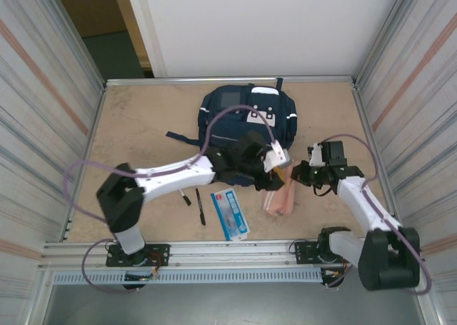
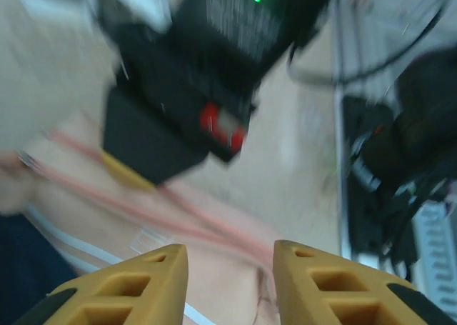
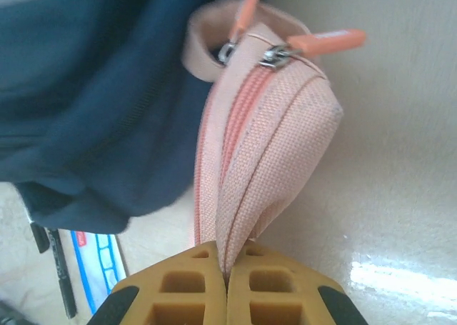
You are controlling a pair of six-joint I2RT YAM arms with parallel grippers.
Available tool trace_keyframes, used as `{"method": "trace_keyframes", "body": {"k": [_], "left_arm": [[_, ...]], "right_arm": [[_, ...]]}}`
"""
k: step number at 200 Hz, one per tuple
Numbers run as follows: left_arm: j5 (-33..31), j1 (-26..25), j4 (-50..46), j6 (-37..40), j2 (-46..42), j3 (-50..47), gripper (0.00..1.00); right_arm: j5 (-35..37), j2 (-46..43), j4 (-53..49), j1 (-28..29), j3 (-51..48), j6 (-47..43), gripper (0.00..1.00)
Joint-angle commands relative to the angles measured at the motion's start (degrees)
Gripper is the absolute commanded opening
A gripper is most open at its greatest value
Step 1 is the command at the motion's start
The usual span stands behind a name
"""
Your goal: Pack the student bag
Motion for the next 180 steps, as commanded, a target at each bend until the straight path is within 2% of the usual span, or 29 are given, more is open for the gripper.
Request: {"method": "trace_keyframes", "body": {"k": [1, 15, 32, 43, 51, 63, 66, 76, 92, 116, 136, 155, 180], "left_arm": [[1.7, 3.1, -1.1, 2.5, -9.2, 1.1, 0.41], [5.1, 6.7, 0.6, 2.9, -13.7, -0.8, 0.47], [12.4, 13.1, 3.5, 3.8, -18.8, -3.9, 0.54], [15.1, 16.6, 4.3, 5.3, -22.0, -6.1, 0.58], [15.7, 18.4, 3.6, 6.6, -24.2, -7.5, 0.7], [16.5, 20.1, 0.1, 10.7, -26.9, -8.4, 0.97], [16.4, 20.2, -1.4, 12.0, -27.3, -8.4, 0.99], [14.6, 20.1, -5.4, 14.7, -28.9, -8.5, 0.99], [12.1, 20.1, -8.5, 14.8, -30.4, -9.9, 0.99], [16.5, 20.2, -8.3, 13.6, -30.9, -13.9, 0.99], [19.8, 20.2, -8.1, 10.5, -30.2, -15.3, 0.99], [19.2, 20.2, -9.6, 8.9, -29.5, -16.1, 0.99], [17.9, 20.4, -11.4, 9.2, -31.1, -17.1, 0.94]], "right_arm": [[4.2, -8.5, -2.3, 3.2, 6.5, -5.2, 0.0], [5.0, -12.9, -1.5, 7.2, 9.0, -7.8, 0.0], [6.2, -16.0, -0.3, 11.4, 12.4, -11.8, 0.0], [4.2, -16.5, 0.4, 12.8, 14.6, -15.0, 0.0], [2.3, -16.4, 0.3, 13.8, 16.3, -17.1, 0.0], [-1.0, -15.4, 0.3, 15.0, 18.2, -20.4, 0.0], [-2.2, -15.0, 0.2, 15.3, 18.8, -21.4, 0.0], [-4.9, -13.4, -0.7, 16.4, 20.6, -24.6, 0.0], [-6.4, -10.3, -3.6, 18.6, 24.9, -27.1, 0.0], [-10.0, -6.7, -4.5, 23.0, 27.8, -31.2, 0.0], [-6.8, -5.2, -3.2, 28.5, 27.3, -38.0, 0.0], [-4.8, -4.7, -4.8, 33.3, 27.6, -46.0, 0.0], [-6.5, -5.2, -5.2, 35.0, 25.9, -54.2, 0.0]]}}
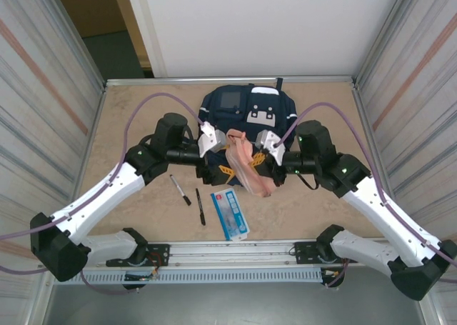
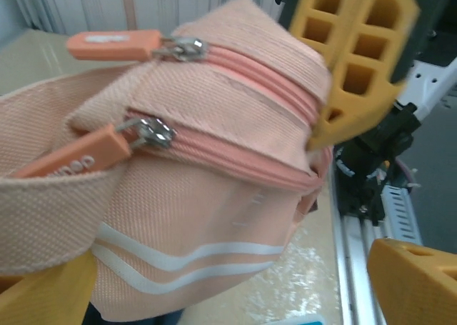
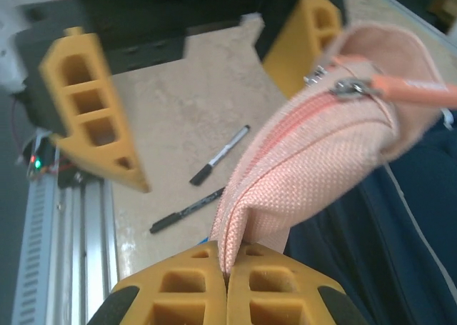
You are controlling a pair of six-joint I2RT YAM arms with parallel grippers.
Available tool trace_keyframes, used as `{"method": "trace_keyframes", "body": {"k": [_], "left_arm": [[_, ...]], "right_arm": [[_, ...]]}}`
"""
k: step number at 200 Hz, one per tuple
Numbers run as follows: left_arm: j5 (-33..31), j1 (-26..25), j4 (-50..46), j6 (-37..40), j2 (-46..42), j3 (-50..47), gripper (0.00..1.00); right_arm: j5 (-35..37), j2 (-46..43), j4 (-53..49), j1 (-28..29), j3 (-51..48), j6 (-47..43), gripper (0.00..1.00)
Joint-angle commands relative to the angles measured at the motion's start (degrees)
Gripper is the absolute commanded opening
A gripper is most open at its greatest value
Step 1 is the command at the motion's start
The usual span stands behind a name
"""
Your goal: Pack the student bag
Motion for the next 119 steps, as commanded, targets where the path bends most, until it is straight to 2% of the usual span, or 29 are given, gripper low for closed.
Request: {"method": "trace_keyframes", "body": {"k": [1, 29, 53, 83, 103, 112, 119], "left_arm": [[1.1, -0.1, -2.3, -0.9, -1.7, -1.2, 0.94], [-1.7, 2.0, -0.3, 2.0, -7.1, -6.2, 0.99], [-8.6, 2.2, 2.1, 7.8, -11.9, -11.6, 0.99], [-3.4, 2.2, 10.3, 6.9, -13.3, -15.9, 0.98], [3.0, 2.0, 9.1, 5.8, -10.8, -13.9, 0.91], [5.5, 2.0, 8.5, 5.6, -9.5, -13.0, 0.82], [6.7, 2.0, 7.8, 5.5, -8.3, -12.1, 0.71]], "right_arm": [[-1.8, -0.8, 0.4, 1.4, -0.2, -12.7, 0.0], [0.8, -1.4, -0.5, 1.4, -0.6, -13.9, 0.0], [2.6, -0.5, -1.6, 1.5, 0.0, -14.9, 0.0], [1.4, 0.9, -2.0, 2.5, 0.7, -15.8, 0.0], [1.8, 1.3, -0.6, 3.3, 0.7, -16.8, 0.0], [2.2, 3.0, -0.2, 3.8, 1.1, -16.6, 0.0], [1.8, 3.4, 0.5, 3.8, 1.0, -16.4, 0.0]]}}
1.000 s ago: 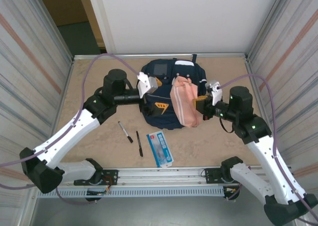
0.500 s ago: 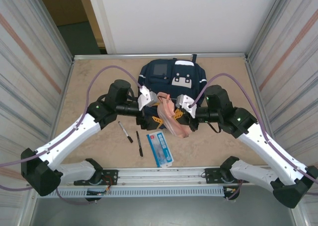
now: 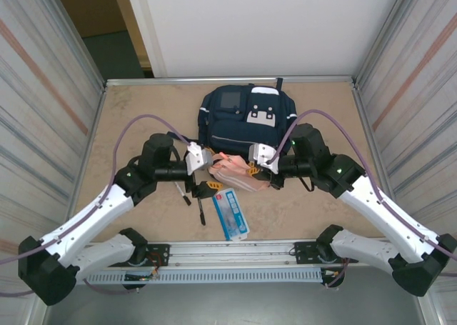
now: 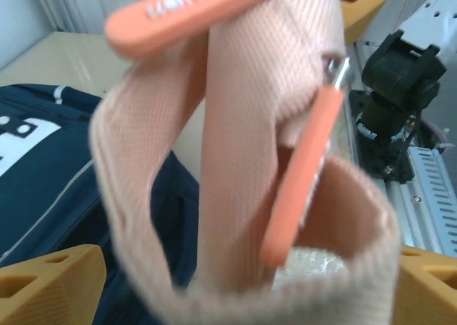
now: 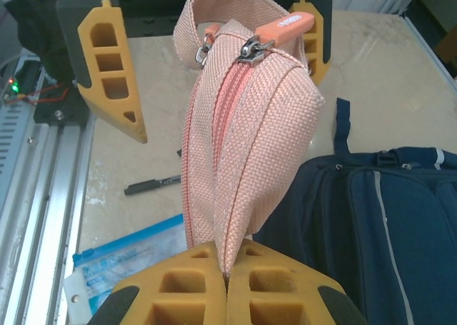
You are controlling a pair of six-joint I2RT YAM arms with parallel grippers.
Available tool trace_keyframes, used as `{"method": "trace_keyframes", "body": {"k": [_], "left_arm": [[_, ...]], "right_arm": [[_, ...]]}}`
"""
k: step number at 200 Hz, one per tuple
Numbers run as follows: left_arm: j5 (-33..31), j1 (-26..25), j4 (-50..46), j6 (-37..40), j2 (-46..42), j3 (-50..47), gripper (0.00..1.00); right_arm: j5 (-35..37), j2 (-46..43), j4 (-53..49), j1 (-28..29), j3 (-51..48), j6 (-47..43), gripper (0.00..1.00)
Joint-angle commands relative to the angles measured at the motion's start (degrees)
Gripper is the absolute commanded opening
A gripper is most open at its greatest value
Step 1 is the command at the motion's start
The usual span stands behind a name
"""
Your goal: Pack the student bag
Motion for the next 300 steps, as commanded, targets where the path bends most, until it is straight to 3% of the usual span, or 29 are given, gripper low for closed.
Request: {"method": "trace_keyframes", "body": {"k": [1, 20, 31, 48, 67, 80, 93, 111, 132, 165, 184, 260, 300], "left_arm": [[7.8, 0.0, 1.2, 0.0, 2.8, 3.2, 0.7], [10.9, 0.2, -3.7, 0.5, 5.1, 6.6, 0.3], [12.1, 0.6, -5.2, 0.1, 5.9, 7.3, 0.0], [11.6, 2.1, -4.7, -3.3, 5.9, 6.2, 0.0], [12.7, 6.6, -5.9, -10.2, 4.9, 5.4, 0.0], [14.3, 10.8, -5.6, -16.9, 3.5, 4.5, 0.0], [10.6, 15.1, -6.0, -26.7, 2.2, 3.6, 0.0], [2.7, 20.7, -14.5, -40.1, 2.4, 4.8, 0.0], [7.6, 28.0, -21.4, -46.7, 4.4, 4.3, 0.0], [6.3, 40.6, -33.8, -47.7, 4.9, 3.9, 0.0], [5.1, 45.5, -35.0, -46.8, 2.8, 2.6, 0.0], [13.3, 46.0, -36.7, -44.3, 1.2, 1.2, 0.0], [13.1, 46.0, -37.1, -44.9, -0.2, 0.3, 0.0]], "right_arm": [[-0.5, 1.8, 2.2, 1.0, 1.2, -1.7, 0.0], [0.3, 2.2, 4.7, 1.0, 0.0, -2.0, 0.0], [2.2, 2.7, 5.1, 0.8, 0.1, -1.5, 0.0], [3.9, 3.3, 6.2, -0.2, -0.5, 0.1, 0.07], [3.4, 3.0, 8.4, -2.3, -2.5, 1.0, 0.24], [2.5, 3.3, 8.9, -5.6, -2.8, 2.8, 0.28], [0.1, 4.1, 8.9, -10.5, -2.9, 4.3, 0.32], [-2.5, 6.6, 8.7, -16.4, -3.3, 5.0, 0.42], [2.2, 11.2, 6.9, -17.4, -1.9, 2.9, 0.45], [3.1, 21.1, 4.5, -13.1, 3.0, -1.7, 0.49], [3.5, 26.6, 6.4, -11.7, 5.0, -1.1, 0.51], [23.3, 43.6, 15.7, -6.3, 9.1, -6.7, 0.55], [21.6, 43.5, 17.4, -6.6, 8.2, -6.1, 0.48]]}}
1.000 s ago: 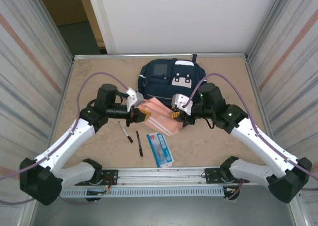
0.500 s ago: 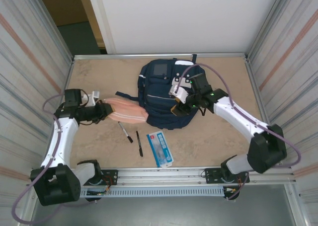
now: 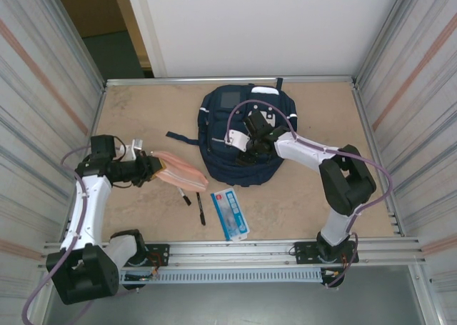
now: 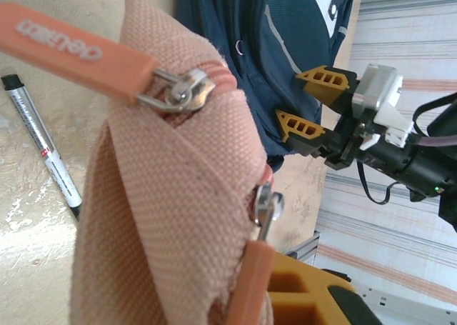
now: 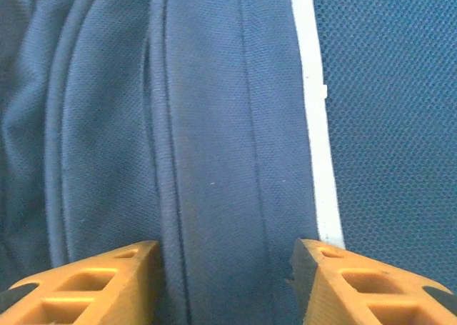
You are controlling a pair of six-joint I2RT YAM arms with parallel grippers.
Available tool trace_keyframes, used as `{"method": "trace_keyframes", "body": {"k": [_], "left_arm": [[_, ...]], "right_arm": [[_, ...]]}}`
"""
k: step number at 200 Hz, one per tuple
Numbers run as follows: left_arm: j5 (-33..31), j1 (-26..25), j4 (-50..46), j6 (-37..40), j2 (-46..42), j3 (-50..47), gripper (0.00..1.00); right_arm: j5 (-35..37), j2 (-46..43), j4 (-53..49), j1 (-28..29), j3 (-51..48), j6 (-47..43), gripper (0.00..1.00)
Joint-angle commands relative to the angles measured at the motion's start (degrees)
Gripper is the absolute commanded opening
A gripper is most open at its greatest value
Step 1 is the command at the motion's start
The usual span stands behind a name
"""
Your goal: Pack the student bag
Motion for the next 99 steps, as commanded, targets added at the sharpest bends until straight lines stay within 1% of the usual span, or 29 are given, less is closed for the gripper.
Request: {"method": "trace_keyframes", "body": {"k": [1, 9, 25, 46, 63, 77, 83, 88, 99], "left_arm": [[2.9, 0.1, -2.1, 0.3, -1.2, -0.7, 0.0], [3.2, 0.1, -2.3, 0.2, -1.1, -0.8, 0.0], [3.1, 0.1, -1.6, -0.3, -1.1, -1.3, 0.0], [4.1, 0.1, -0.5, -0.6, 0.2, -1.0, 0.0], [5.3, -0.2, -0.2, -0.7, 1.0, -0.8, 0.0], [5.5, -0.3, 2.2, -2.3, 0.8, -1.9, 0.0], [6.3, -0.4, 3.7, -3.2, 0.6, -2.4, 0.0], [7.1, -0.5, 4.8, -3.7, 0.6, -2.6, 0.0], [8.6, -1.1, 5.7, -4.1, 0.7, -2.5, 0.0]], "right_arm": [[1.1, -0.7, 2.6, -0.4, 0.3, -1.6, 0.48], [0.9, -1.1, 3.0, -0.3, -0.2, -2.2, 0.48], [3.2, -2.4, 4.9, -0.1, -1.4, -2.5, 0.48], [5.4, -3.7, 8.8, 0.0, -3.5, -5.0, 0.52], [7.2, -2.4, 8.7, -0.2, -2.9, -6.9, 0.53], [8.5, -1.0, 10.2, -0.4, -3.1, -7.5, 0.53], [8.8, -0.5, 11.3, -0.3, -3.5, -7.8, 0.51], [8.9, -0.3, 12.2, -0.2, -3.8, -7.9, 0.47], [8.5, -0.8, 13.0, 0.4, -3.9, -7.8, 0.3]]}}
